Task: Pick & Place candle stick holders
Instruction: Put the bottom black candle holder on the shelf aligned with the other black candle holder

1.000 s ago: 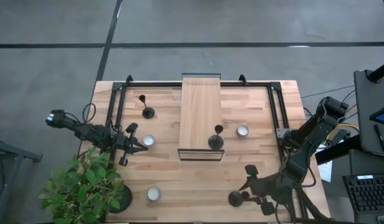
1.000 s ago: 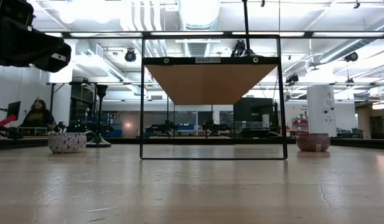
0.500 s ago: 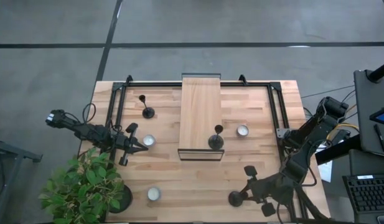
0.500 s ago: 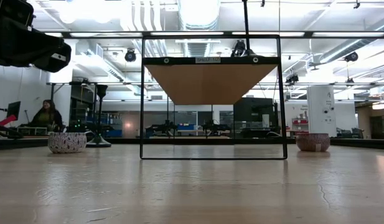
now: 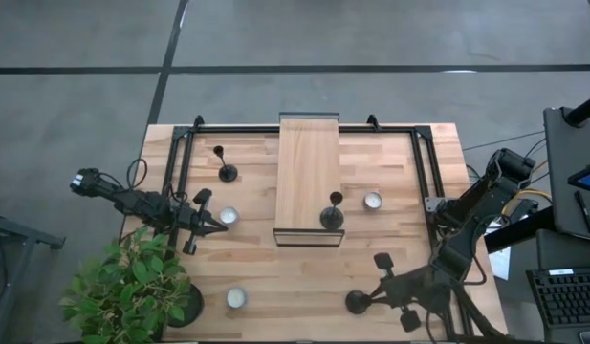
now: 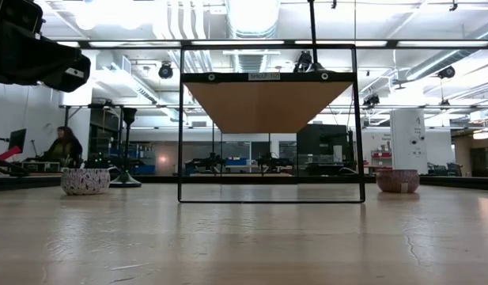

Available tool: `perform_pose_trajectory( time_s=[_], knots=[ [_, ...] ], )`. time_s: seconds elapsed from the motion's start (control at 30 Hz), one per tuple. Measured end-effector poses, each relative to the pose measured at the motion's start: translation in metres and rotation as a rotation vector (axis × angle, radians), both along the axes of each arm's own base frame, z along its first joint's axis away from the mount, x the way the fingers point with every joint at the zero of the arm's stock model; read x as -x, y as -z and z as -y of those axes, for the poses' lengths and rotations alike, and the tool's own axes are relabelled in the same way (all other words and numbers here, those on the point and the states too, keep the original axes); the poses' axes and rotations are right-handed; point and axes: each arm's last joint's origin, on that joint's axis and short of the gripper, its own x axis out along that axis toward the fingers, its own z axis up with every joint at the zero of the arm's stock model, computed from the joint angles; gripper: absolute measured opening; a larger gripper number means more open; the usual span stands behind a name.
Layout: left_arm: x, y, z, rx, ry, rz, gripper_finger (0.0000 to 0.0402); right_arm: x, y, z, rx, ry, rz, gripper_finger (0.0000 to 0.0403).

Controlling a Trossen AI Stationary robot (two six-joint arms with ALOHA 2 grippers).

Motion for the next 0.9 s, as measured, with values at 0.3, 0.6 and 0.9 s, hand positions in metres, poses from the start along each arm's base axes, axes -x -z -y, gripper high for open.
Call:
perform_pose_trajectory(
  time_s=[0.3, 0.6, 0.9],
  knots=[
    [0.0, 0.0, 0.0, 0.0, 0.0, 0.0, 0.001, 0.001, 0.002, 0.001, 0.009, 0.01, -0.02, 0.0008],
    [0.0, 0.0, 0.0, 0.0, 0.0, 0.0, 0.001, 0.005, 0.011, 0.003, -0.041, 0.03, -0.087, 0.0008],
    [0.0, 0.0, 0.0, 0.0, 0.0, 0.0, 0.001, 0.014, 0.043, 0.014, -0.081, 0.098, -0.2, 0.002]
  ],
)
